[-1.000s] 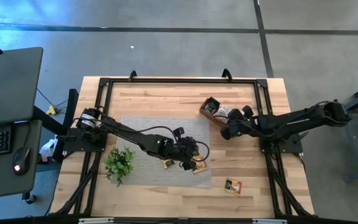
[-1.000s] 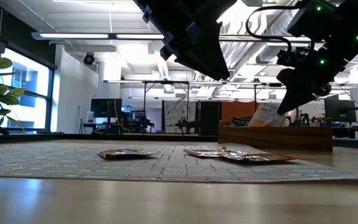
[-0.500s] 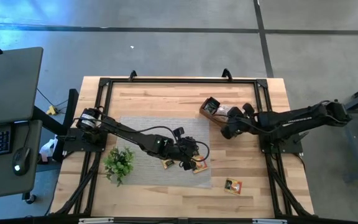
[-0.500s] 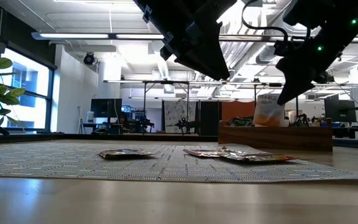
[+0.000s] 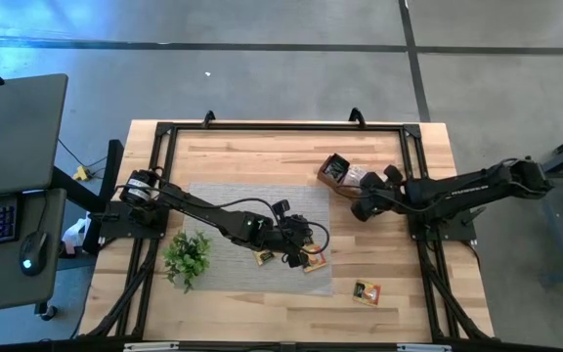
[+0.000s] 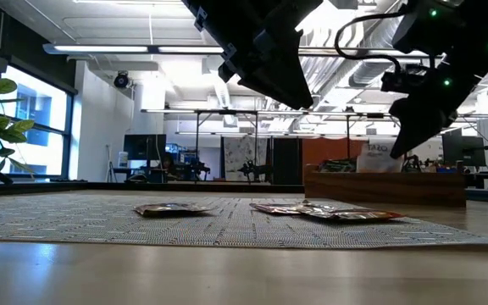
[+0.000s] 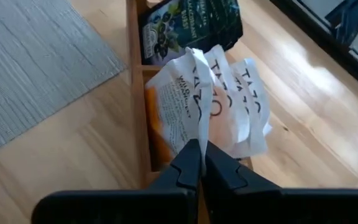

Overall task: Pick & Place Tea
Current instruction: Put the orange tea bag into the middle section of the wooden organizer, then put the yellow tea bag into the right section of the wooden organizer

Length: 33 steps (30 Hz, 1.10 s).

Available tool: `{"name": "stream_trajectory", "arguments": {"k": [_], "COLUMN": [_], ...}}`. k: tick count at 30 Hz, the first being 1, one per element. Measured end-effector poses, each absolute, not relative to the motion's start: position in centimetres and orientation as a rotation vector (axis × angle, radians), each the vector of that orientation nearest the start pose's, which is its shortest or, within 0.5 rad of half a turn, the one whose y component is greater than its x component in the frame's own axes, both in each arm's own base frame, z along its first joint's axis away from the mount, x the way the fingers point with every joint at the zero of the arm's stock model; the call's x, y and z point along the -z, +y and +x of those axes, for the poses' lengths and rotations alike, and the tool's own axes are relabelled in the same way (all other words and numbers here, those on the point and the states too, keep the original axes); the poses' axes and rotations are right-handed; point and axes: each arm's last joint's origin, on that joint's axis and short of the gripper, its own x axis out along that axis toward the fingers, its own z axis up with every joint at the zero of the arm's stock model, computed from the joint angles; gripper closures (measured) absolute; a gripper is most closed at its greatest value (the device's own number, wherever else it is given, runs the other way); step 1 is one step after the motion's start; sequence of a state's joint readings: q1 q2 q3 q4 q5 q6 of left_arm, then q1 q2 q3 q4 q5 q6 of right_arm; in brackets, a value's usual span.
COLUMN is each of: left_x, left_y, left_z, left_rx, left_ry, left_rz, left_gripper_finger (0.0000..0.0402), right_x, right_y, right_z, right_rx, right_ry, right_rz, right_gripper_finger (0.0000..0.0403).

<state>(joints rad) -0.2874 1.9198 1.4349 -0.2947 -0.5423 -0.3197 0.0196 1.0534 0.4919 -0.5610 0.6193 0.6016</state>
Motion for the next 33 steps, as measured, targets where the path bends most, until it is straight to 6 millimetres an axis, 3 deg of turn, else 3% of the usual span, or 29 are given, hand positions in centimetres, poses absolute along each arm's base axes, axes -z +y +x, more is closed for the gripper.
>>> {"name": "stream_trajectory", "arguments": {"k": [6,15,19,24,28,33], "left_x": [-22.5,-22.5,-22.5,-22.5,-22.5,-22.5], "left_y": [-10.5,-10.5,-10.5,-10.5,-10.6,-10.6], "left_z": [40.8,40.8,40.8,40.8,40.8,40.8], "left_rx": [-0.351,-0.351,-0.351,-0.345,-0.324,-0.318], "left_ry": [0.665,0.665,0.665,0.667,0.674,0.675], "left_rz": [0.011,0.011,0.011,0.008,-0.001,-0.003], "left_gripper_finger": [0.0298,0.0298,0.0298,0.0298,0.0298,0.0298], "right_x": [-17.3,-17.6,-18.9,-21.0,-21.4,-21.1], "right_y": [-1.4,-1.4,-0.9,1.0,3.6,5.3], "right_z": [17.3,17.6,18.5,19.8,19.7,18.6], "right_rx": [0.793,0.783,0.687,0.473,0.31,0.392], "right_ry": [0.849,0.815,0.799,0.753,0.757,0.755], "right_rz": [0.107,0.102,0.166,0.239,0.226,0.169], "right_gripper_finger": [0.0375,0.0314,0.0301,0.0303,0.0307,0.0308]}}
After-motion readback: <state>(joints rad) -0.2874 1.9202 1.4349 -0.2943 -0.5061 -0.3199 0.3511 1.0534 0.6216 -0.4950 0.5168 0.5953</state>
